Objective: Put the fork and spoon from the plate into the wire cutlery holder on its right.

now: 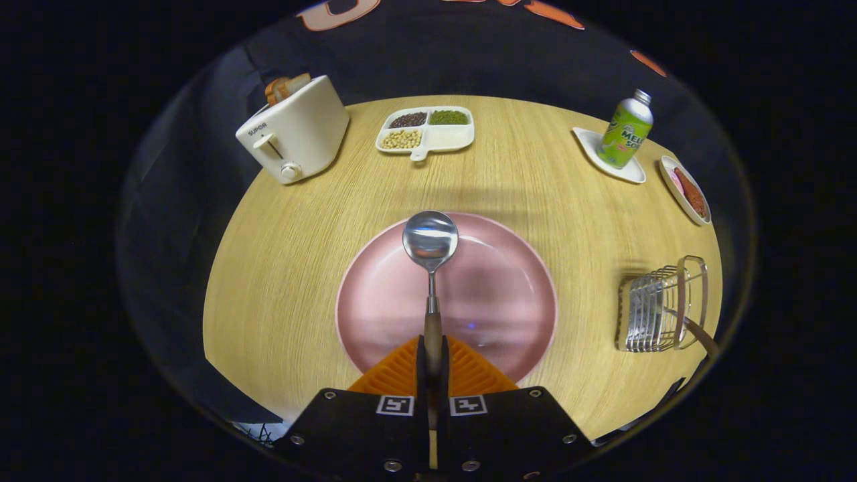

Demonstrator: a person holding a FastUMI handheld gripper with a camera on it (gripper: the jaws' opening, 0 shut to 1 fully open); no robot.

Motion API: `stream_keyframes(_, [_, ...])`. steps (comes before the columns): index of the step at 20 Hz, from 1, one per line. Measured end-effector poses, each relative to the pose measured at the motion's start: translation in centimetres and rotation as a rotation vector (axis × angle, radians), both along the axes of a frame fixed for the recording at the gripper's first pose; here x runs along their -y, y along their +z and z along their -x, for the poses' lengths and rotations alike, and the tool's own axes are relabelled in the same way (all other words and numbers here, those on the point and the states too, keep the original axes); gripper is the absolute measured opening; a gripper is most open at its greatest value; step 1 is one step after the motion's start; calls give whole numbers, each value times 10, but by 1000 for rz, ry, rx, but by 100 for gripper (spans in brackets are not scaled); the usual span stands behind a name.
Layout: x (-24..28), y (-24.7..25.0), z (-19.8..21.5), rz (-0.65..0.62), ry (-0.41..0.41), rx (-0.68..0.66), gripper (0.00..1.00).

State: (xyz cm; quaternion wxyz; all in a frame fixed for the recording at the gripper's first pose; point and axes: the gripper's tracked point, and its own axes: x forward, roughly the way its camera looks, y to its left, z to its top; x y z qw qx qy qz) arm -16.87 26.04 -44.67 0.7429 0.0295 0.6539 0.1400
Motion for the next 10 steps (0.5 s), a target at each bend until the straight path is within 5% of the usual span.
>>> stream_keyframes(10, [113, 73, -38, 32, -140, 160, 5])
